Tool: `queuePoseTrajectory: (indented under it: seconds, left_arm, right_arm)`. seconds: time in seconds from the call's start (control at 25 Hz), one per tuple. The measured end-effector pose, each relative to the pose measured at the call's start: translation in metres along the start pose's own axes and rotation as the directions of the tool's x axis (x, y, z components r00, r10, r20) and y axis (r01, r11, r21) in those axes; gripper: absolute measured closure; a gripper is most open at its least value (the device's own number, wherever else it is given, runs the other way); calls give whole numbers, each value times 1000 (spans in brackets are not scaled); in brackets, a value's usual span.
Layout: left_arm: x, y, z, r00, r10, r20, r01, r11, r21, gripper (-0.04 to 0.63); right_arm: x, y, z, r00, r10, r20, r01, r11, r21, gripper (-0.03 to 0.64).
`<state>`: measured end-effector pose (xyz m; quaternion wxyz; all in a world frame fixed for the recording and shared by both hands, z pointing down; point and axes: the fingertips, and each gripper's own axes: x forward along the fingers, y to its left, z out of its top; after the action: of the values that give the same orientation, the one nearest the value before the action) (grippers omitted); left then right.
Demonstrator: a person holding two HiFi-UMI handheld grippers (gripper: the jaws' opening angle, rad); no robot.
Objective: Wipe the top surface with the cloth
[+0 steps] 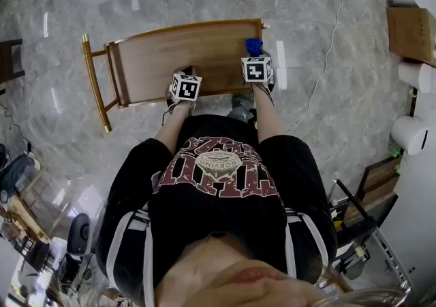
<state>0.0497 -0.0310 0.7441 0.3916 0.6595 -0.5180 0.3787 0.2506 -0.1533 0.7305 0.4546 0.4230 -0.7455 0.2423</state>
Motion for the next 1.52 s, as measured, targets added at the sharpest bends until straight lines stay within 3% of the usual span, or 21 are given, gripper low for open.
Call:
queuePoseTrajectory:
  seconds: [0.2, 0.76, 1.52]
  left_arm:
    - [-2, 11, -9, 1000, 8, -14, -8, 1000, 17, 548]
    - [-10, 28, -18, 1000, -6, -16, 6, 1000, -12, 548]
    - [-17, 50, -23, 1000, 0, -21, 0, 1000, 9, 548]
  right_arm:
    - [2, 11, 4, 1000, -8, 0, 8, 1000, -19, 551]
    - [8, 80, 13, 997, 74, -20, -75, 993, -88, 551]
    - [16, 119, 26, 990, 142, -20, -143, 986, -84, 551]
